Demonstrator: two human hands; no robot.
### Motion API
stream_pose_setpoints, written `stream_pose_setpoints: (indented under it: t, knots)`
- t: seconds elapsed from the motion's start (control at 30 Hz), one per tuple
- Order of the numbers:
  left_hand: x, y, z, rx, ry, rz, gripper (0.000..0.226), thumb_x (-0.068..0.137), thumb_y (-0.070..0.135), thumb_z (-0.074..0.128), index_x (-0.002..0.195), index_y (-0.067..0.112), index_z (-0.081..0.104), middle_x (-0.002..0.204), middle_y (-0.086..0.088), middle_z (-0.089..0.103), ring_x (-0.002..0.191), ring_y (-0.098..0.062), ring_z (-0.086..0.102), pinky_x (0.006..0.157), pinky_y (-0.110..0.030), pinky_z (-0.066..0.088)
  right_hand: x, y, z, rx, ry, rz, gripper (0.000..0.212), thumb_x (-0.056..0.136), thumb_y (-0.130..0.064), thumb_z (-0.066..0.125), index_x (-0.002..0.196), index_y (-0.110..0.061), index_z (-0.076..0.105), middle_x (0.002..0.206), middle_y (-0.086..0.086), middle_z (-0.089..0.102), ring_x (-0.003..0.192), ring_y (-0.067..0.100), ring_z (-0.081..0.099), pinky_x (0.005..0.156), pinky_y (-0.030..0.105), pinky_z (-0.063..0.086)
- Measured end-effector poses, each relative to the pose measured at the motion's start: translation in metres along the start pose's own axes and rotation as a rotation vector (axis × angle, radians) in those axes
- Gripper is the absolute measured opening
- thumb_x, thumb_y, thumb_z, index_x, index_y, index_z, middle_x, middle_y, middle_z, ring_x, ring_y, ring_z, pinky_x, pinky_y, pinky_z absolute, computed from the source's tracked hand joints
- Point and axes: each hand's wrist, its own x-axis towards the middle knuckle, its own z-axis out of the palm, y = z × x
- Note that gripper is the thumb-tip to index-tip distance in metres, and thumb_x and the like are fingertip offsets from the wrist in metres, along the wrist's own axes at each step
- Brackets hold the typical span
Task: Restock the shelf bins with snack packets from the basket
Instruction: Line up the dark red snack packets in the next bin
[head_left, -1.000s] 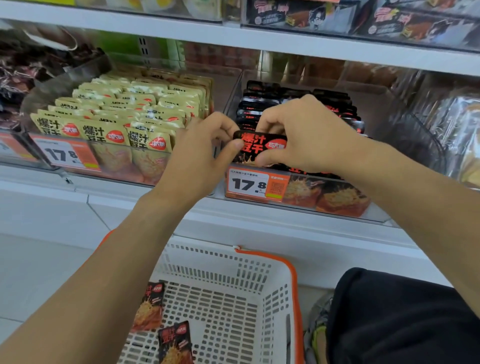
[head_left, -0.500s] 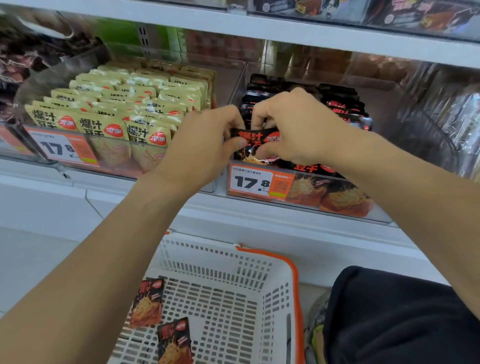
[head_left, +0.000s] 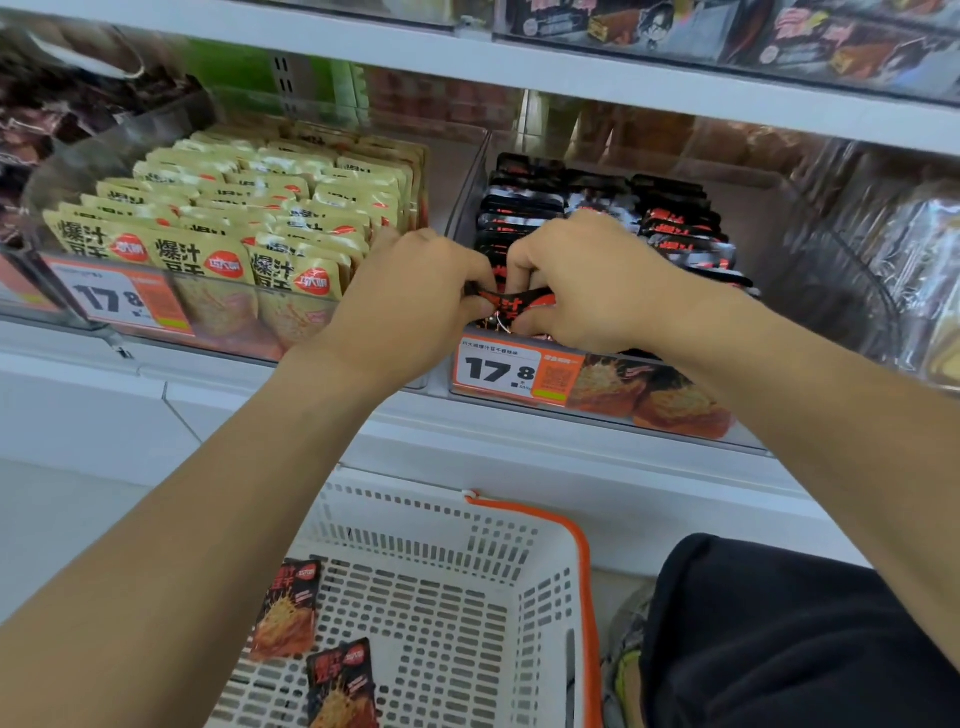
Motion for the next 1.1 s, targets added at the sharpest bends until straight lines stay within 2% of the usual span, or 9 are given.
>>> stream_pose_setpoints:
  t: [0.2,0.53,0.63,0.7,0.73,0.8,0.93,1.0,1.1]
  knots:
    - [0.001,-0.002,-0.004,0.006,-0.003,0.023,0.016,0.093,0.030,0.069,0.106,0.025,0.076,0.077,0.000,0.063,0.084,-0.027,0.056,0.090,-0.038,0.036,-0.011,0.002,-0.013,0.053,0.021,-0.047,0.017,0.090,-0.028,0.070,0.101,-0.017,0.076,0.089,0.004,0.075,0.083,0.024,0.068,0.079,0.042,0.056]
    - [0.004,-0.001,-0.003,0.069,-0.063,0.002,0.014,0.093,0.033,0.066,0.101,0.024,0.074,0.082,0.007,0.063,0.092,-0.023,0.058,0.095,-0.037,0.029,-0.018,0.001,-0.002,0.044,0.057,0.089,0.017,0.089,-0.023,0.073,0.105,-0.019,0.077,0.085,-0.002,0.073,0.088,0.020,0.068,0.089,0.039,0.053]
    - [-0.020,-0.009,0.000,-0.224,0.153,-0.004,0.021,0.094,0.026,0.065,0.114,0.024,0.066,0.088,0.015,0.056,0.087,-0.012,0.054,0.093,-0.037,0.038,-0.032,-0.006,-0.010,0.051,0.443,0.027,0.015,0.090,-0.025,0.070,0.104,-0.020,0.071,0.090,-0.004,0.068,0.080,0.013,0.061,0.087,0.038,0.050]
    - [-0.058,-0.018,0.013,-0.459,0.466,-0.120,0.016,0.094,0.014,0.061,0.109,0.016,0.064,0.084,0.011,0.060,0.074,-0.006,0.053,0.074,-0.023,0.043,-0.043,-0.033,0.002,0.239,0.709,-0.107,0.005,0.088,-0.014,0.067,0.093,-0.014,0.067,0.083,-0.005,0.061,0.068,0.007,0.052,0.073,0.025,0.045]
    - [-0.079,-0.025,0.028,-0.495,0.559,-0.235,0.011,0.094,0.010,0.059,0.103,0.013,0.064,0.077,0.010,0.059,0.068,-0.008,0.052,0.065,-0.021,0.041,-0.044,-0.048,0.020,0.328,0.690,-0.147,0.004,0.087,-0.010,0.065,0.089,-0.014,0.064,0.081,-0.006,0.058,0.066,0.005,0.048,0.069,0.022,0.042]
    - [-0.120,-0.042,0.071,-0.497,0.514,-0.505,0.008,0.094,0.009,0.057,0.098,0.014,0.062,0.069,0.009,0.058,0.059,-0.012,0.052,0.058,-0.028,0.038,-0.040,-0.074,0.078,0.458,0.362,-0.131,0.008,0.087,-0.010,0.063,0.092,-0.017,0.061,0.085,-0.007,0.058,0.066,0.001,0.045,0.069,0.025,0.043]
    - [-0.216,-0.094,0.172,-0.409,-0.238,-0.947,0.012,0.097,0.014,0.049,0.089,0.013,0.059,0.070,-0.004,0.059,0.056,-0.026,0.052,0.056,-0.042,0.049,-0.034,-0.109,0.239,0.621,-0.493,0.270,0.013,0.094,-0.012,0.057,0.107,-0.015,0.057,0.102,0.001,0.057,0.083,0.016,0.052,0.082,0.040,0.050]
    - [-0.273,-0.115,0.206,-0.367,-0.532,-1.108,0.025,0.096,0.014,0.050,0.071,0.020,0.047,0.073,0.000,0.053,0.061,-0.017,0.048,0.068,-0.034,0.055,-0.038,-0.130,0.311,0.674,-0.667,0.409,0.022,0.096,-0.007,0.057,0.118,-0.008,0.057,0.114,0.011,0.056,0.091,0.024,0.053,0.083,0.042,0.049]
    - [-0.337,-0.129,0.235,-0.474,-0.708,-1.301,0.036,0.094,0.011,0.057,0.068,0.027,0.038,0.074,0.006,0.045,0.065,-0.009,0.044,0.083,-0.033,0.055,-0.057,-0.172,0.382,0.744,-0.699,0.565,0.050,0.095,-0.013,0.064,0.141,-0.014,0.045,0.143,0.011,0.044,0.123,0.028,0.050,0.098,0.037,0.044]
